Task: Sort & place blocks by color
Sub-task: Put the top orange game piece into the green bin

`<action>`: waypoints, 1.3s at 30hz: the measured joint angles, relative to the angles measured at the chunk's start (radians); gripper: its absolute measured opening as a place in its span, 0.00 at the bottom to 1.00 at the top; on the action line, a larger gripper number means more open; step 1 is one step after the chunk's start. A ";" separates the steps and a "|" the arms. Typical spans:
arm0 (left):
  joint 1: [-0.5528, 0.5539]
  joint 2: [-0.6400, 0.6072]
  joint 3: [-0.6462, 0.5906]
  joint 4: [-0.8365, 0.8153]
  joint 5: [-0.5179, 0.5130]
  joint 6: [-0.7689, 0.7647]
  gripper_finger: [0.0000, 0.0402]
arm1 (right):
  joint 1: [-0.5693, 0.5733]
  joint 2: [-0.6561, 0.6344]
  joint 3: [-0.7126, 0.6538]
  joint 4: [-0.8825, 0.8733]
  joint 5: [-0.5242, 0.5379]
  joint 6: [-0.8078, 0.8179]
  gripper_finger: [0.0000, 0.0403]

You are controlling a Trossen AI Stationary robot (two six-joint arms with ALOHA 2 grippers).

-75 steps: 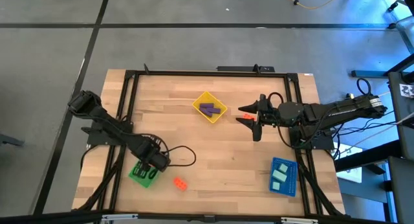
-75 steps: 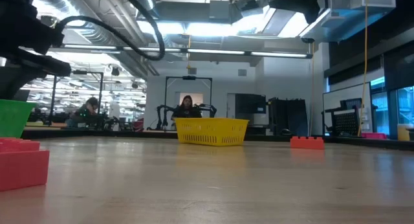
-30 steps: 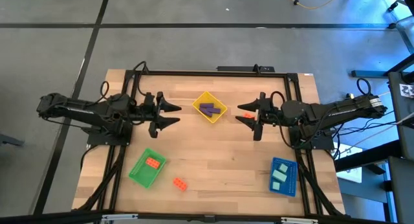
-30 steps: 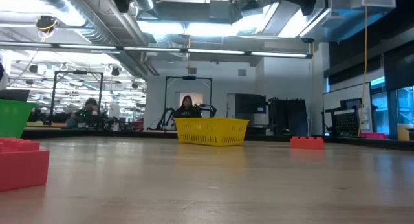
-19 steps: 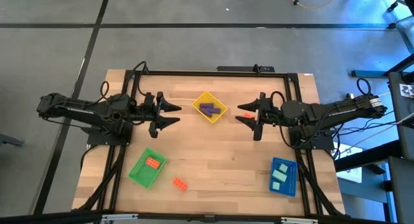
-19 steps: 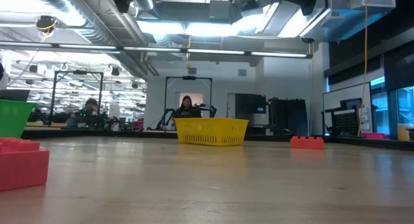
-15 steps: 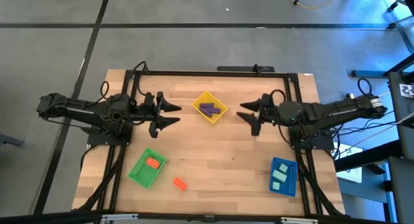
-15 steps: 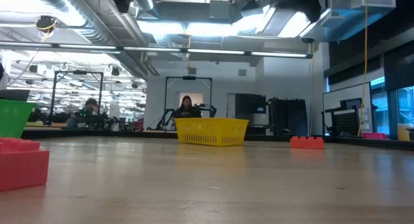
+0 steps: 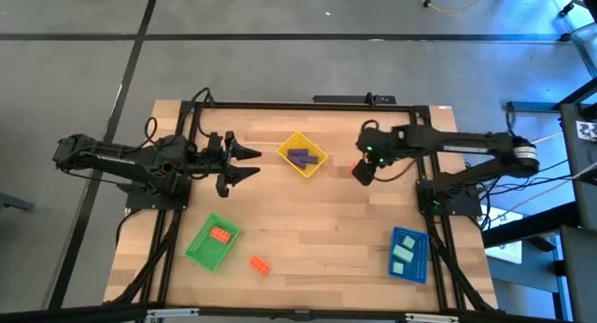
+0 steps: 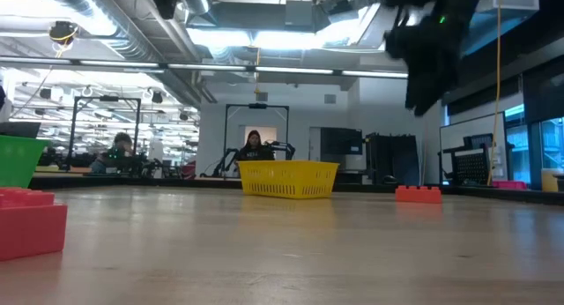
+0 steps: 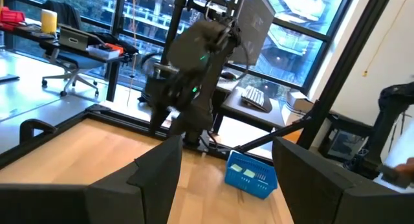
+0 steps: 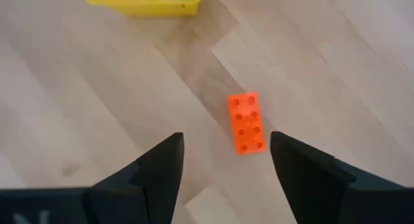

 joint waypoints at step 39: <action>0.000 -0.003 0.000 0.016 -0.041 -0.003 0.58 | -0.121 0.520 -0.014 0.067 -0.093 -0.200 0.71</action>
